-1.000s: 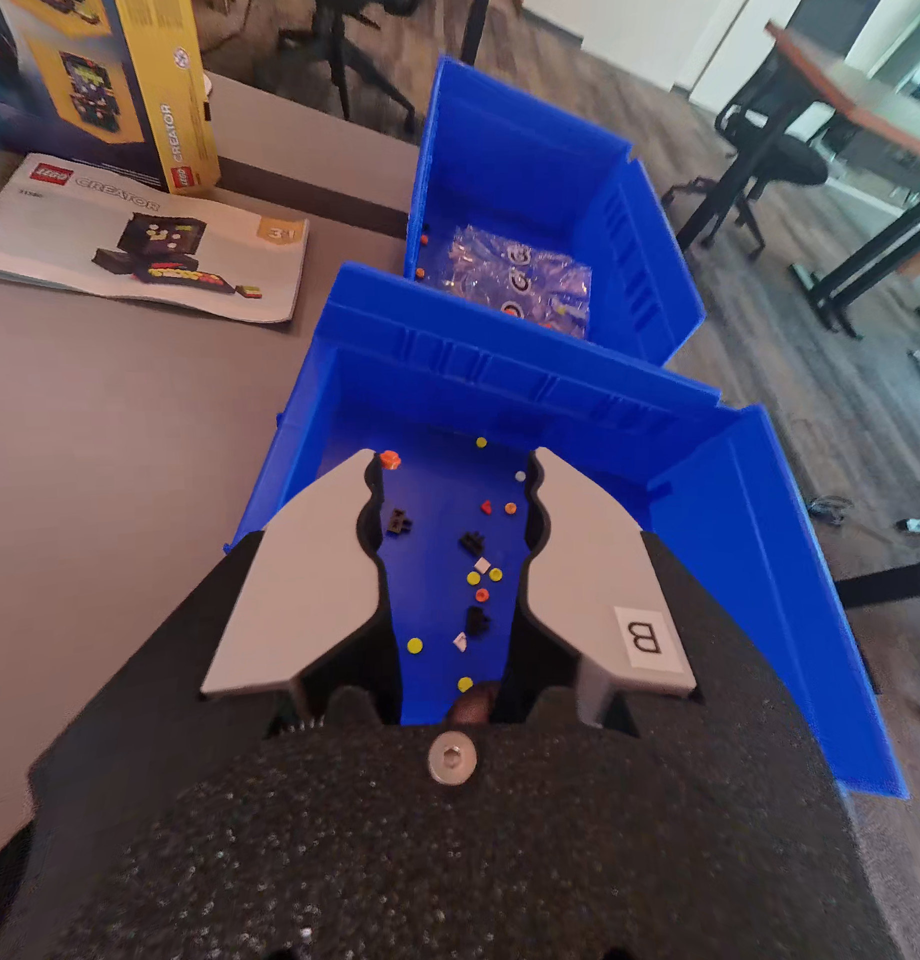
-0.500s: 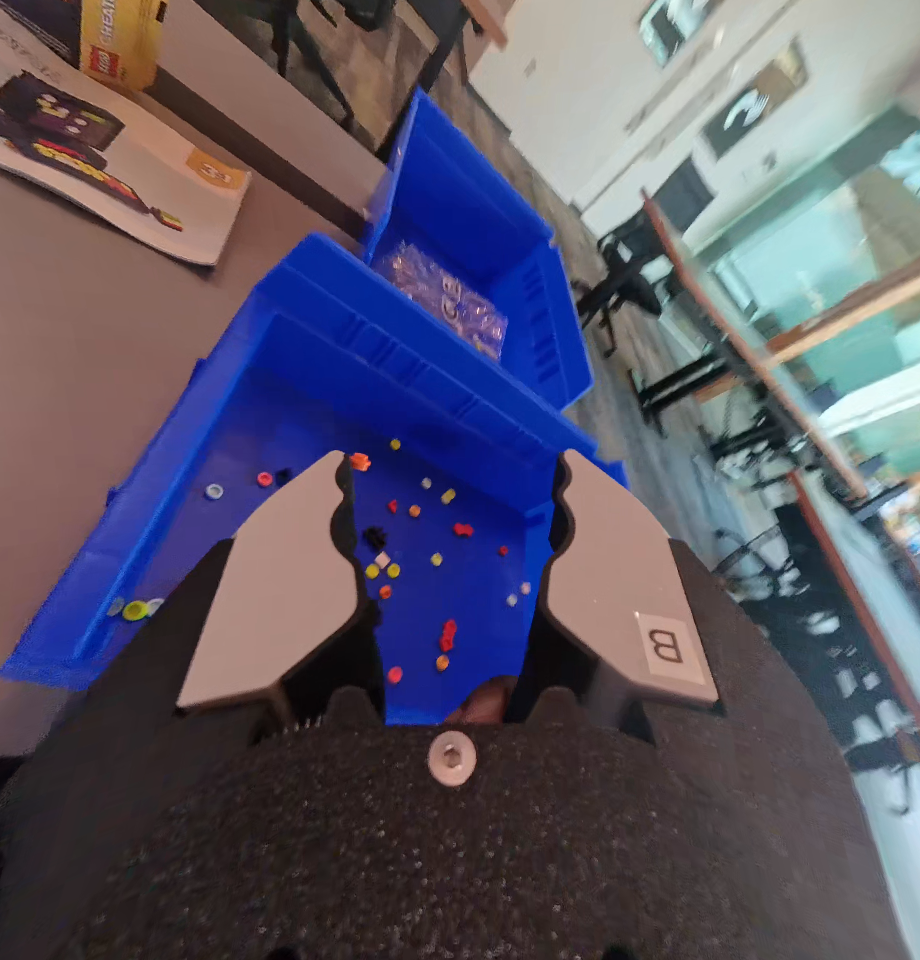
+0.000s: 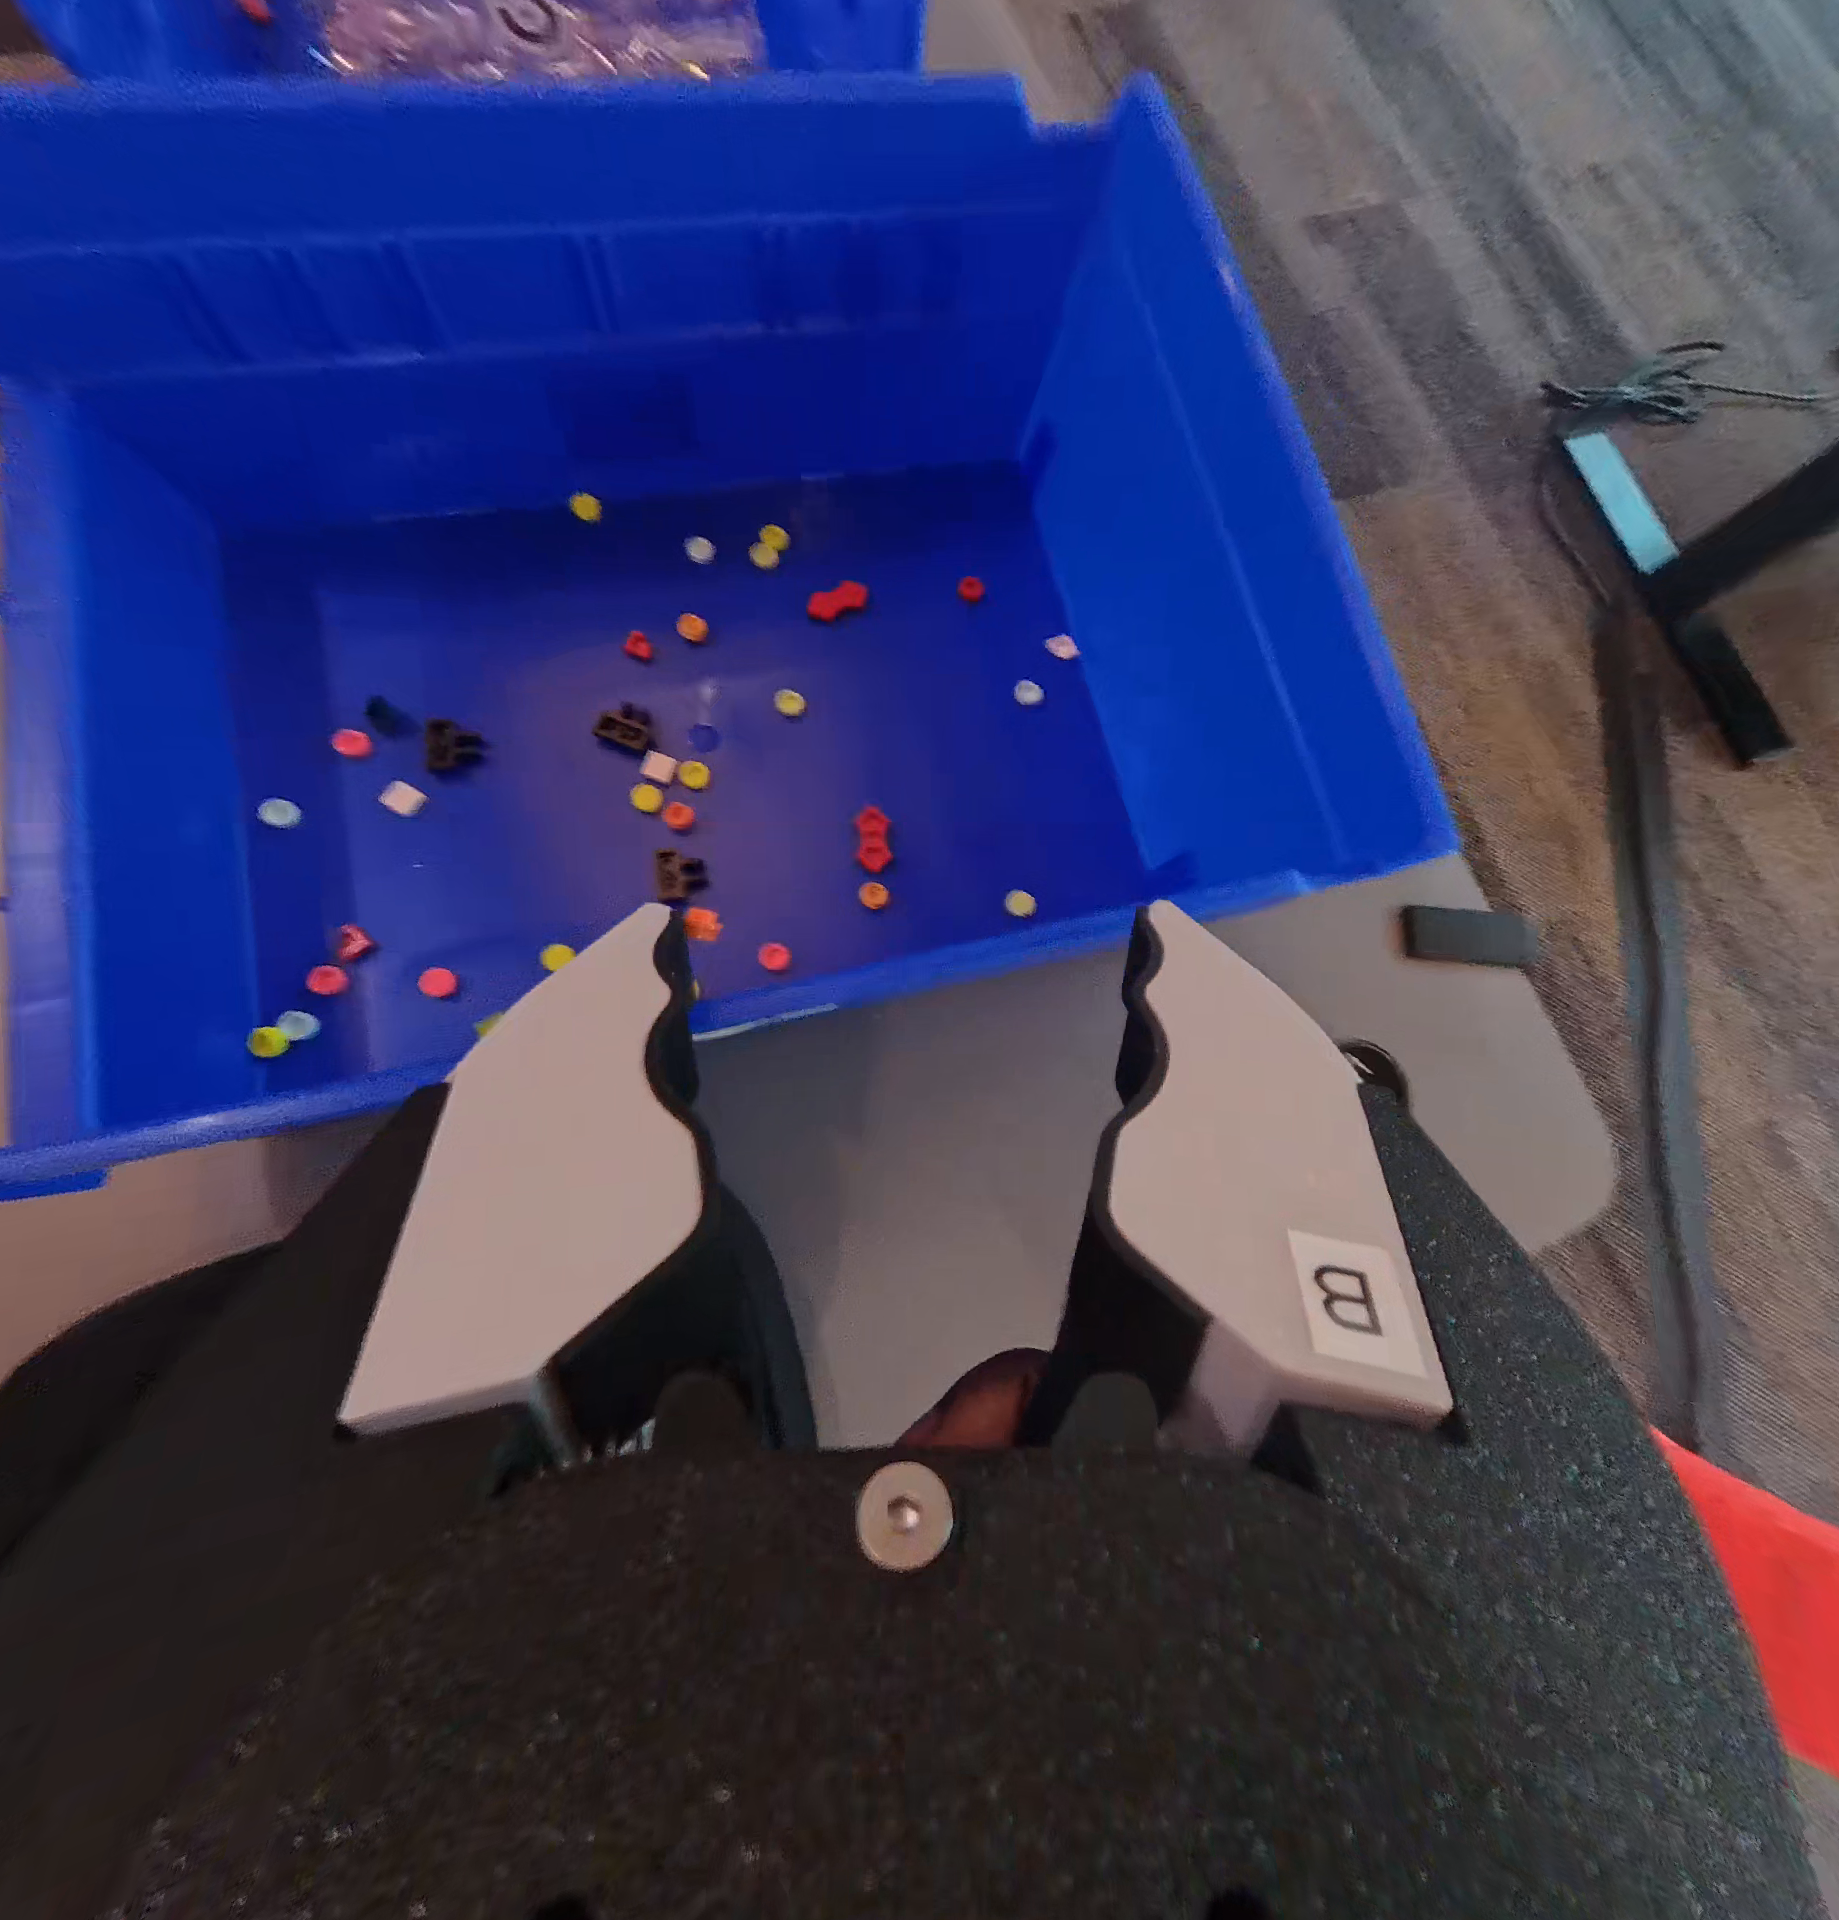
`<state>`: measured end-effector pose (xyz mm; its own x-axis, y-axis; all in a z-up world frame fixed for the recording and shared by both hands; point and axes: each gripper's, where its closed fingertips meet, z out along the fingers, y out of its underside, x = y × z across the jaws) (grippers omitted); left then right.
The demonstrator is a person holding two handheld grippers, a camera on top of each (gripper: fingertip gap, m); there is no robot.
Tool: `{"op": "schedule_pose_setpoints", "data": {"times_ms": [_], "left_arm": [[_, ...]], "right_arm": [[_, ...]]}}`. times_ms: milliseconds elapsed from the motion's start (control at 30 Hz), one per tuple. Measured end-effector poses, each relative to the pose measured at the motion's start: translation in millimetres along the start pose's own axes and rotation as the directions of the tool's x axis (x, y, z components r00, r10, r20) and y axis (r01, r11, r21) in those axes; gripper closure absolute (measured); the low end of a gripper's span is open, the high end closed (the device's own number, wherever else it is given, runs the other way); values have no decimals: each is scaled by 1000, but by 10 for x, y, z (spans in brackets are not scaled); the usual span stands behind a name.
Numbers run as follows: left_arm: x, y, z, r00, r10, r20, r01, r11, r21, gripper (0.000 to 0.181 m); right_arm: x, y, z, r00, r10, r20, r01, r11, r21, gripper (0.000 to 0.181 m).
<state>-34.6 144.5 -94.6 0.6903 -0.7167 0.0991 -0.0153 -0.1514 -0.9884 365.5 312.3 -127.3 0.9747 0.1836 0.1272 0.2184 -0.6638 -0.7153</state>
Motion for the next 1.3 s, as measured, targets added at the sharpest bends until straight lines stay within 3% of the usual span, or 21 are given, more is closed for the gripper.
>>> {"op": "schedule_pose_setpoints", "data": {"times_ms": [67,300,633,733,833,933,1033,1133,1300], "left_arm": [[1,-4,1,1000,2,1,-2,1000,2,165],[0,-10,-3,1000,0,3,0,1000,5,165],[7,-10,4,1000,-3,3,3,1000,7,165],[17,-2,14,1000,1,0,-1,1000,4,165],[36,-13,22,1000,20,-9,-20,1000,17,165],[72,-24,23,998,48,-26,-48,999,26,165],[105,-38,18,996,76,-37,-75,997,30,165],[142,-39,8,990,131,-45,-130,991,24,165],[266,-3,7,965,247,-93,-248,969,1,164]], "right_arm": [[105,59,-14,998,-22,-59,20,999,-44,97],[255,71,-56,994,62,-94,-64,998,-19,95],[400,153,-109,980,200,4,-200,979,33,95],[248,-140,-247,988,139,69,-151,962,226,106],[-475,-635,-704,957,-168,238,4,825,565,124],[-1478,-751,-1146,787,-529,318,136,651,747,138],[-2594,-503,-1504,448,-783,431,144,540,829,137],[-3418,-168,-1672,154,-854,497,144,517,844,133],[-3958,-64,-1624,-7,-876,482,143,476,868,141]]}}
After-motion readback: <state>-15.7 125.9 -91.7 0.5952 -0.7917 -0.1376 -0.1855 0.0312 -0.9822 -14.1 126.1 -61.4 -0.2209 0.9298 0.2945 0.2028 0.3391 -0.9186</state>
